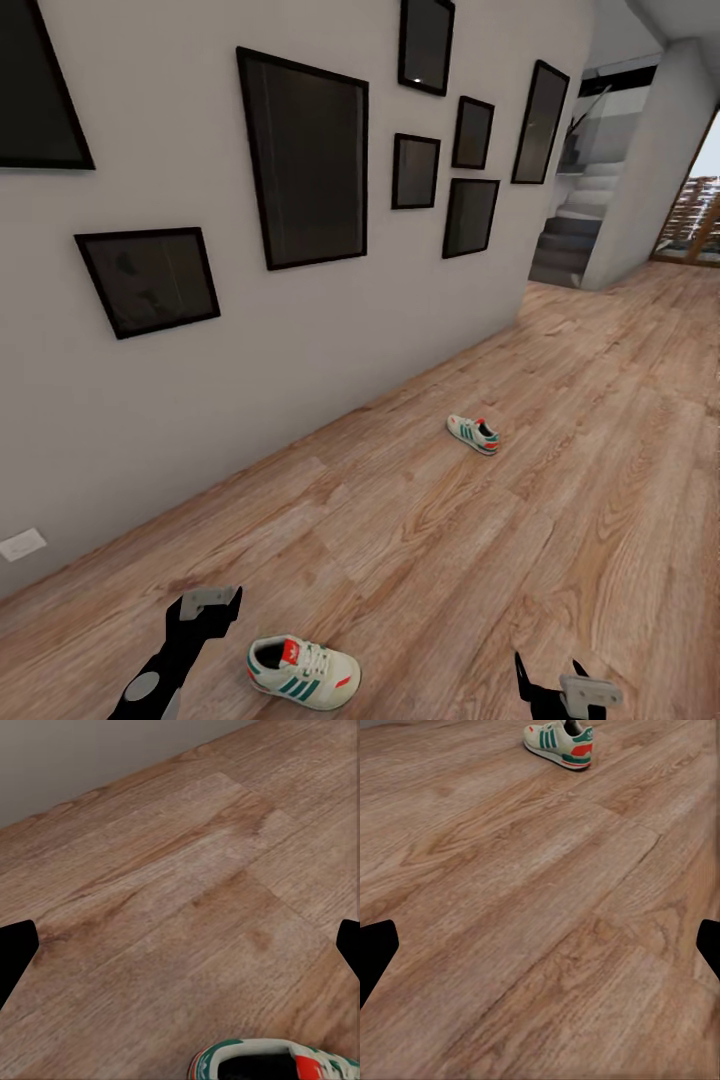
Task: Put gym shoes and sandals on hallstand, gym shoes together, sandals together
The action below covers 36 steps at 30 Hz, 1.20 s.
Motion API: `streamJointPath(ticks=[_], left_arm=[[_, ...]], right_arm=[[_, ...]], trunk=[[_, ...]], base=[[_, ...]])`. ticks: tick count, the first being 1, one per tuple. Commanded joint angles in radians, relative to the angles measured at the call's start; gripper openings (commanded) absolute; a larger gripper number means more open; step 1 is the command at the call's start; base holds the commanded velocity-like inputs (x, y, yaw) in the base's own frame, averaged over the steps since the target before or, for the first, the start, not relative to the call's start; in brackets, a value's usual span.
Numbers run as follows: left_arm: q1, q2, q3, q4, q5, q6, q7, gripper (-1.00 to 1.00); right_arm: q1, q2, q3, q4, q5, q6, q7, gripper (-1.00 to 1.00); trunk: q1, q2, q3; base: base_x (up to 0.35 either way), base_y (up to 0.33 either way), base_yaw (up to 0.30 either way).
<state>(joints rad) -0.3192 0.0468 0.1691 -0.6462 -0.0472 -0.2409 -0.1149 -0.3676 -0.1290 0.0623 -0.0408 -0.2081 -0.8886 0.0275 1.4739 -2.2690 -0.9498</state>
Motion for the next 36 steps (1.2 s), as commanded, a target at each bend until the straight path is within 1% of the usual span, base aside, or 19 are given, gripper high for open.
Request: streamJointPath(ticks=[1, 15, 23, 28, 32, 36], left_arm=[[-0.001, -0.001, 0.006, 0.0, -0.005, -0.003, -0.008, 1.0], [-0.001, -0.001, 0.007, 0.0, -0.005, -0.003, -0.008, 1.0], [-0.001, -0.001, 0.007, 0.0, -0.005, -0.003, -0.007, 1.0], [-0.001, -0.001, 0.007, 0.0, -0.005, -0.003, -0.007, 1.0], [-0.001, -0.001, 0.007, 0.0, -0.005, -0.003, -0.007, 1.0], [0.0, -0.001, 0.007, 0.0, -0.005, -0.003, -0.007, 1.0]], right_arm=[[-0.001, 0.0, 0.007, 0.0, -0.009, -0.003, 0.003, 1.0], [-0.001, -0.001, 0.005, 0.001, -0.01, -0.003, 0.002, 1.0], [-0.001, 0.0, 0.006, 0.001, -0.01, -0.003, 0.002, 1.0], [-0.001, 0.0, 0.006, 0.001, -0.01, -0.003, 0.002, 1.0], [-0.001, -0.001, 0.006, 0.001, -0.01, -0.003, 0.002, 1.0], [-0.001, 0.0, 0.007, 0.001, -0.01, -0.003, 0.002, 1.0]], trunk=[[0.0, 0.0, -0.001], [0.0, 0.0, -0.001], [0.0, 0.0, -0.001], [0.0, 0.0, -0.001], [0.0, 0.0, -0.001], [0.0, 0.0, -0.001]], base=[[-0.001, 0.002, -0.027], [0.0, 0.009, -0.006], [-0.011, 0.198, 0.0], [-0.015, 0.075, -0.001], [-0.004, 0.018, -0.071], [-0.001, 0.004, -0.202]])
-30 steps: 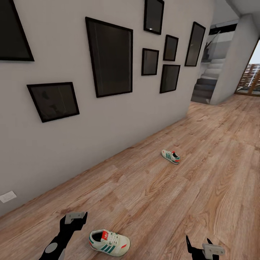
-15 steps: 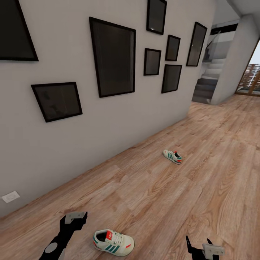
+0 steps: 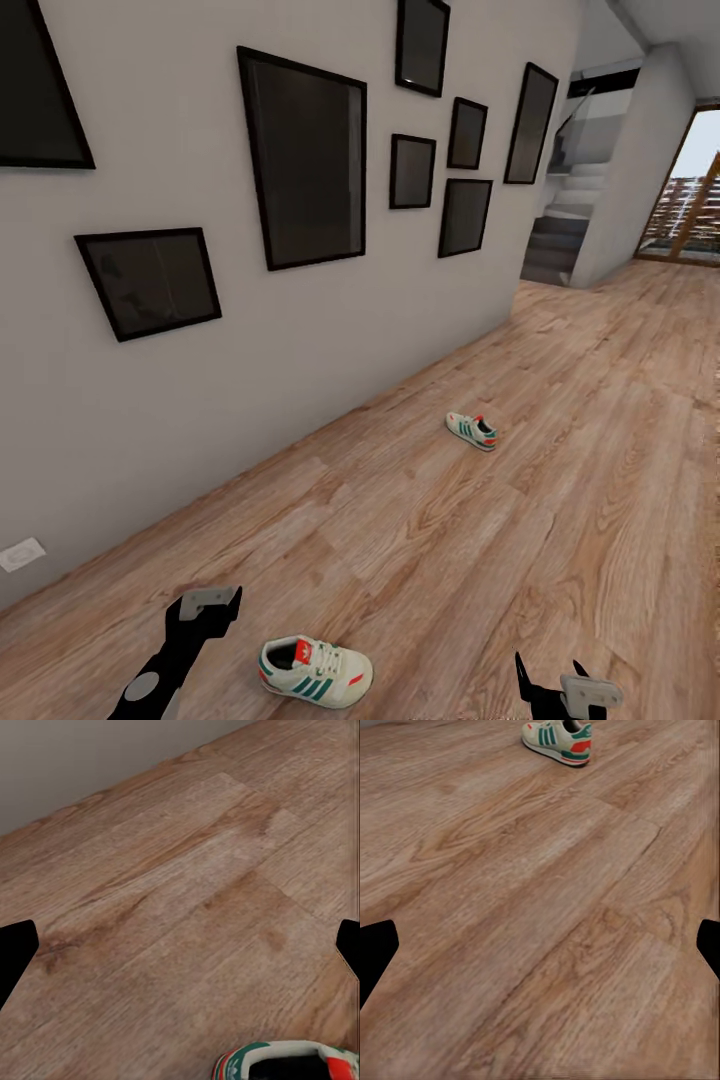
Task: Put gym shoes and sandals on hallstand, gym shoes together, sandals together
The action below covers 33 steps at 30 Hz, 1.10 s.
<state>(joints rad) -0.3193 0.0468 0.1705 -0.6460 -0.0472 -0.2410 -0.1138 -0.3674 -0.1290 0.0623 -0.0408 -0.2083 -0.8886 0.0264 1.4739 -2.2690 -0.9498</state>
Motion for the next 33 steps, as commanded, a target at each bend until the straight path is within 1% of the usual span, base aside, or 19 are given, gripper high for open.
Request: streamJointPath(ticks=[1, 33], left_arm=[[-0.001, -0.001, 0.006, 0.0, -0.005, -0.003, -0.008, 1.0], [-0.001, -0.001, 0.005, 0.0, -0.005, -0.003, -0.008, 1.0]], right_arm=[[-0.001, 0.0, 0.007, 0.001, -0.009, -0.003, 0.003, 1.0], [-0.001, 0.0, 0.006, 0.001, -0.009, -0.003, 0.003, 1.0]], trunk=[[0.0, 0.0, -0.001], [0.0, 0.0, -0.001]], base=[[0.0, 0.002, -0.235], [0.0, 0.0, -0.261]])
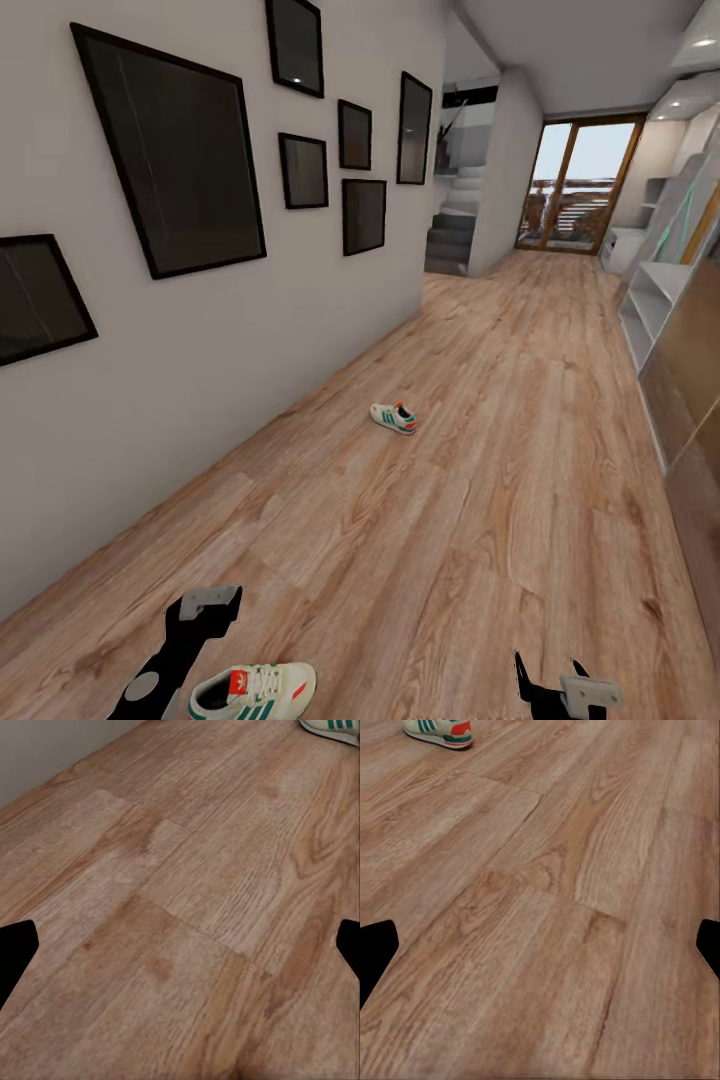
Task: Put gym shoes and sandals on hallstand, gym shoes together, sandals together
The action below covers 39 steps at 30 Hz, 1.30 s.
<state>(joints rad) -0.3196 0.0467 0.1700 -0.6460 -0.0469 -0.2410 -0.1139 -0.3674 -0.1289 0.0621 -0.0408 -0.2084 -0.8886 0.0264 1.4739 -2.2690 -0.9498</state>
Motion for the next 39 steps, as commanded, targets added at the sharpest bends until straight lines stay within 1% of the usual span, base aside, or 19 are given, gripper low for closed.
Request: streamJointPath(ticks=[1, 29, 39], left_arm=[[0.0, -0.001, 0.006, 0.0, -0.004, -0.003, -0.007, 1.0], [0.001, 0.0, 0.006, -0.007, -0.005, -0.003, -0.007, 1.0], [0.001, 0.001, 0.006, -0.009, -0.005, -0.003, -0.008, 1.0]], right_arm=[[-0.001, 0.0, 0.006, 0.001, -0.009, -0.003, 0.003, 1.0], [-0.001, 0.0, 0.007, 0.001, -0.009, -0.003, 0.003, 1.0], [-0.001, 0.0, 0.007, 0.001, -0.009, -0.003, 0.003, 1.0]], trunk=[[0.0, 0.0, -0.001], [0.0, 0.0, -0.001], [0.0, 0.0, -0.001]], base=[[0.0, 0.0, -0.263], [0.0, 0.0, -0.26], [0.0, 0.017, -0.052]])
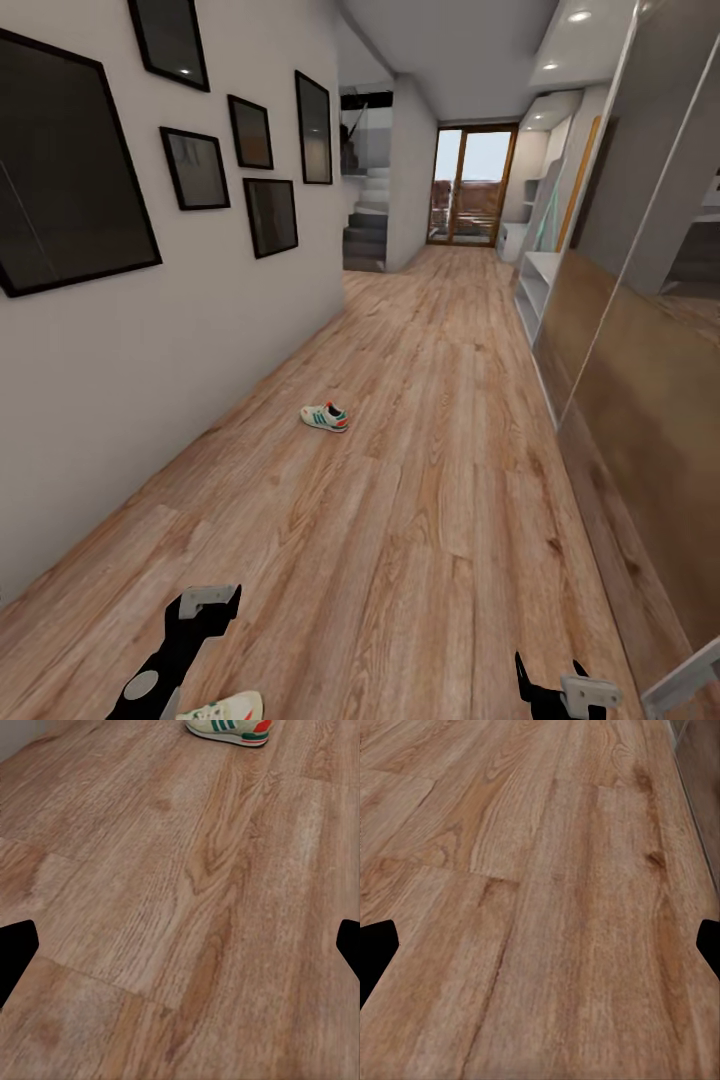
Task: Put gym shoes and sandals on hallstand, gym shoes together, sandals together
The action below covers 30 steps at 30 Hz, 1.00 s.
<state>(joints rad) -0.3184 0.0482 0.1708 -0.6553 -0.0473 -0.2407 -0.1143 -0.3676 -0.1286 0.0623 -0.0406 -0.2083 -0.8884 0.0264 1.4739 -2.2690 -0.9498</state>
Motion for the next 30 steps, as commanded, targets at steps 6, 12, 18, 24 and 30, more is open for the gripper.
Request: streamJointPath(ticks=[6, 12, 18, 24, 30], left_arm=[[-0.001, -0.001, 0.006, 0.0, -0.005, -0.003, -0.008, 1.0], [-0.001, -0.001, 0.006, 0.0, -0.005, -0.003, -0.008, 1.0], [-0.001, -0.001, 0.006, 0.0, -0.005, -0.003, -0.008, 1.0], [-0.001, -0.001, 0.006, 0.0, -0.005, -0.003, -0.008, 1.0], [-0.001, -0.001, 0.006, 0.0, -0.005, -0.003, -0.007, 1.0]], right_arm=[[-0.001, 0.0, 0.006, 0.001, -0.009, -0.003, 0.003, 1.0], [-0.001, 0.0, 0.006, 0.0, -0.009, -0.003, 0.003, 1.0], [-0.001, -0.001, 0.006, 0.001, -0.009, -0.003, 0.003, 1.0], [-0.001, 0.0, 0.006, 0.0, -0.009, -0.003, 0.003, 1.0], [-0.001, 0.0, 0.006, 0.0, -0.009, -0.003, 0.003, 1.0]], trunk=[[0.0, 0.0, -0.001], [0.0, 0.0, -0.001], [0.0, 0.0, -0.001], [0.0, 0.0, -0.001], [0.0, 0.0, -0.001]], base=[[0.0, 0.16, -0.003], [0.0, 0.148, 0.0], [0.0, 0.031, 0.0], [-0.083, 0.081, 0.0], [-0.154, 0.138, 0.0]])
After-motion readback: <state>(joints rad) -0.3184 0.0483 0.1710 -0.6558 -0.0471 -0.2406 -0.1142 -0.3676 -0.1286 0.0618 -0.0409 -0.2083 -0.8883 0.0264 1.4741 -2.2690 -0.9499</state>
